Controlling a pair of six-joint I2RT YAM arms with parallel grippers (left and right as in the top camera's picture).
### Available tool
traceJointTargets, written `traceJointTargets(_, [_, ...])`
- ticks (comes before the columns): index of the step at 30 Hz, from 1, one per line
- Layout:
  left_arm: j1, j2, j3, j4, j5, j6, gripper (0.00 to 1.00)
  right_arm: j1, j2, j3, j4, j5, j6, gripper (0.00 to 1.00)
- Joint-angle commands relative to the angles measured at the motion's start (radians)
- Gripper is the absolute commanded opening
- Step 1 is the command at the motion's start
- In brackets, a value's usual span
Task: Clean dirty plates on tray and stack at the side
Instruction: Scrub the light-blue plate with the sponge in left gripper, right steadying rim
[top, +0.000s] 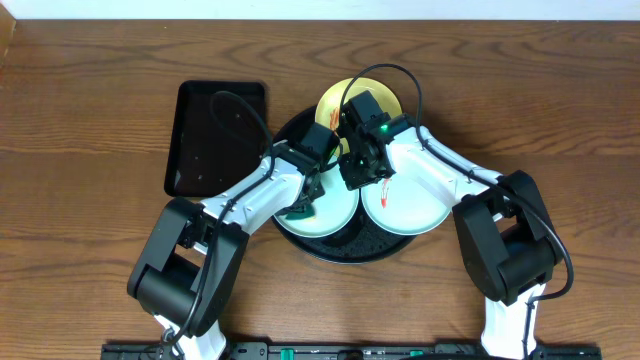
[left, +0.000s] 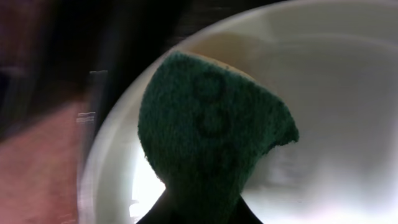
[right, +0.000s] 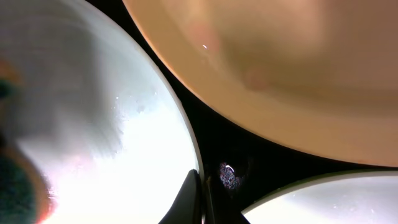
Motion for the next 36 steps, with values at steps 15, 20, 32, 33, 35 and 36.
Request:
traceJointTargets(15, [0.016, -0.122, 0.069, -0.008, -0.019, 0.018, 0.08, 0.003, 0.009, 0.003, -0.011, 0.005, 0.002, 0.01])
traceJointTargets(20, [0.013, -0.100, 0.064, 0.105, 0.106, 0.018, 0.07, 0.003, 0.009, 0.003, -0.011, 0.005, 0.002, 0.01])
traceJointTargets(32, [0.024, 0.071, 0.064, 0.138, 0.219, 0.017, 0.07, 0.003, 0.009, 0.003, -0.012, 0.005, 0.002, 0.01])
traceJointTargets(33, [0.029, 0.084, 0.064, 0.130, 0.226, 0.017, 0.08, 0.003, 0.009, 0.003, -0.012, 0.005, 0.002, 0.01])
traceJointTargets(35, [0.038, 0.097, 0.064, 0.100, 0.219, 0.018, 0.07, 0.003, 0.009, 0.003, -0.012, 0.005, 0.002, 0.01])
traceJointTargets(36, [0.042, 0.099, 0.064, 0.082, 0.210, 0.018, 0.07, 0.003, 0.009, 0.003, -0.012, 0.006, 0.002, 0.01])
